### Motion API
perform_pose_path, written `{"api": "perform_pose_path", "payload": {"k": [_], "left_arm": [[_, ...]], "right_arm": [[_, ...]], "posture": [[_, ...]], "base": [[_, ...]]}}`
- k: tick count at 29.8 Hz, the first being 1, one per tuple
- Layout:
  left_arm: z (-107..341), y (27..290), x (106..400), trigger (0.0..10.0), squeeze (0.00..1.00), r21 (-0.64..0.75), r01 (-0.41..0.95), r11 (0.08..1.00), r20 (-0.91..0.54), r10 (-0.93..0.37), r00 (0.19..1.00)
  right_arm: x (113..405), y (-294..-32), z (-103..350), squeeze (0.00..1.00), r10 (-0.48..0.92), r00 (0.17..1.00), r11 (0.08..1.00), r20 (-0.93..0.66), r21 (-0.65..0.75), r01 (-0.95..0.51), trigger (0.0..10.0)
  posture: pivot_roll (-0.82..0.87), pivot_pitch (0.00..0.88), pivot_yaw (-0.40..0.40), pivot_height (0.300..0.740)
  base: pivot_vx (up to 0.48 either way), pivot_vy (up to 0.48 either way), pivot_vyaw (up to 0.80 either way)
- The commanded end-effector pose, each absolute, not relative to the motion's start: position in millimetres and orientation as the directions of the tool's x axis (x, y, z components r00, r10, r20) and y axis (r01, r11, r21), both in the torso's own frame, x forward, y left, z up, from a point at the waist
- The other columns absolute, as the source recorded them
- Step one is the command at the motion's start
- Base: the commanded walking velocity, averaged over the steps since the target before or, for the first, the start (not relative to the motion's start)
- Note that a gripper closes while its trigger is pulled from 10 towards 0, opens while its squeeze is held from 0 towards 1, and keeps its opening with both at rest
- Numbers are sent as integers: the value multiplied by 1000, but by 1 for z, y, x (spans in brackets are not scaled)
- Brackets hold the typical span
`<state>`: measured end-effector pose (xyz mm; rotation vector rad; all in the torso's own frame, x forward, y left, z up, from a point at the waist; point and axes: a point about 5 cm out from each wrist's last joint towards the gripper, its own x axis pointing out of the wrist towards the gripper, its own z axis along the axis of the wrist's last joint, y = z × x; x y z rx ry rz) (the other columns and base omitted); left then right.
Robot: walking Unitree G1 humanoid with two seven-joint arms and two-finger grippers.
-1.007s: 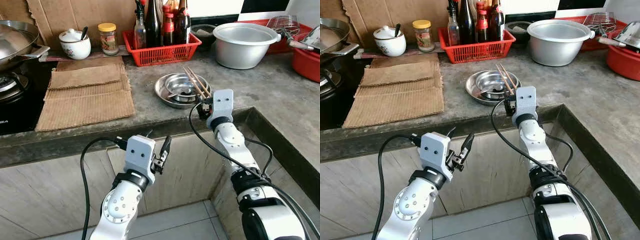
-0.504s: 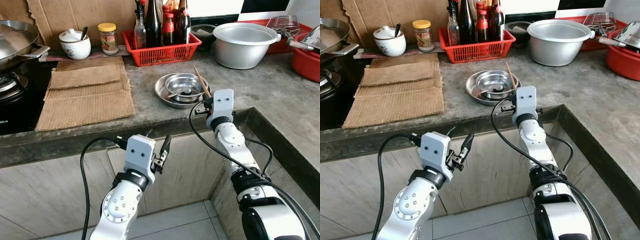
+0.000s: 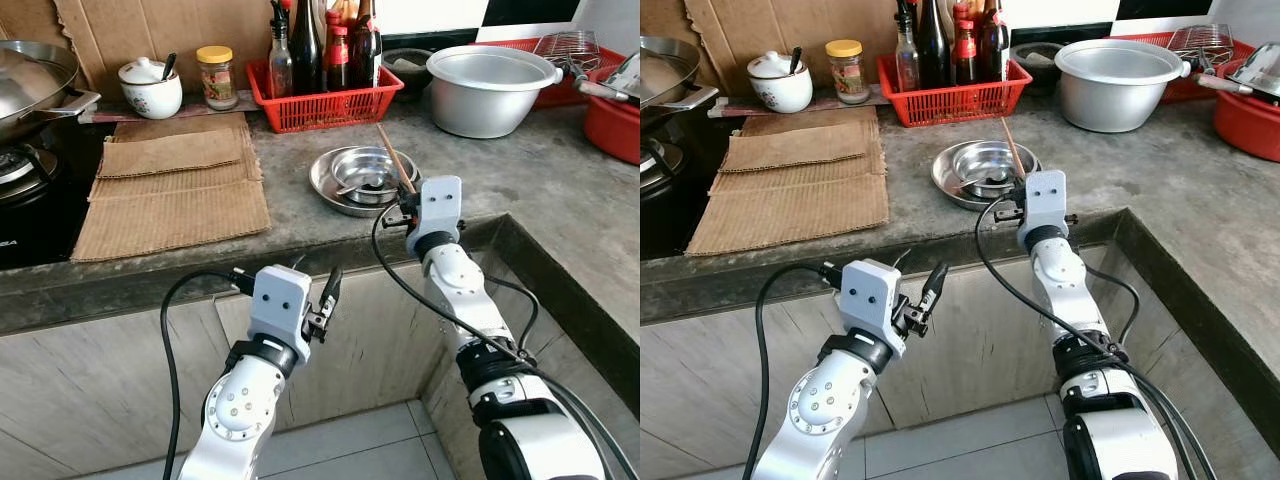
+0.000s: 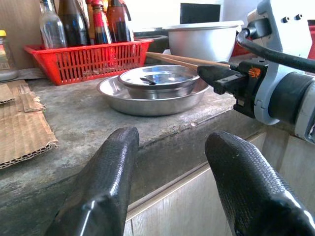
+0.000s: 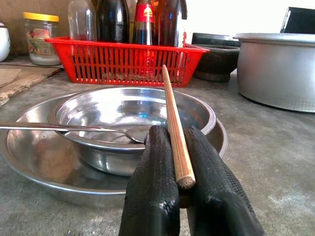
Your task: Kitchen organization
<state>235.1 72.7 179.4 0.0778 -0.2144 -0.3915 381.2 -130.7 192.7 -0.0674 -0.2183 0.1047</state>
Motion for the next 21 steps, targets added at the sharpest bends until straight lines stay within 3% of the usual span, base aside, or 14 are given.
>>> {"api": "perform_pose_path", "payload": {"k": [1, 13, 21], "left_arm": [[177, 73, 236, 10000, 0, 123, 360, 925, 184, -378, 907], [177, 72, 237, 10000, 0, 124, 356, 926, 186, -374, 908], [177, 75, 239, 10000, 0, 116, 349, 930, 184, -365, 913]], "right_arm": [[379, -130, 196, 0, 116, 966, 992, 231, -75, -101, 10000], [374, -123, 207, 0, 135, 954, 991, 269, -43, -128, 10000], [349, -120, 227, 0, 112, 926, 991, 362, 30, -132, 10000]], "posture": [[73, 80, -34, 740], [73, 75, -36, 740], [67, 64, -31, 740]], "base": [[0, 0, 0], [0, 0, 0], [0, 0, 0]]}}
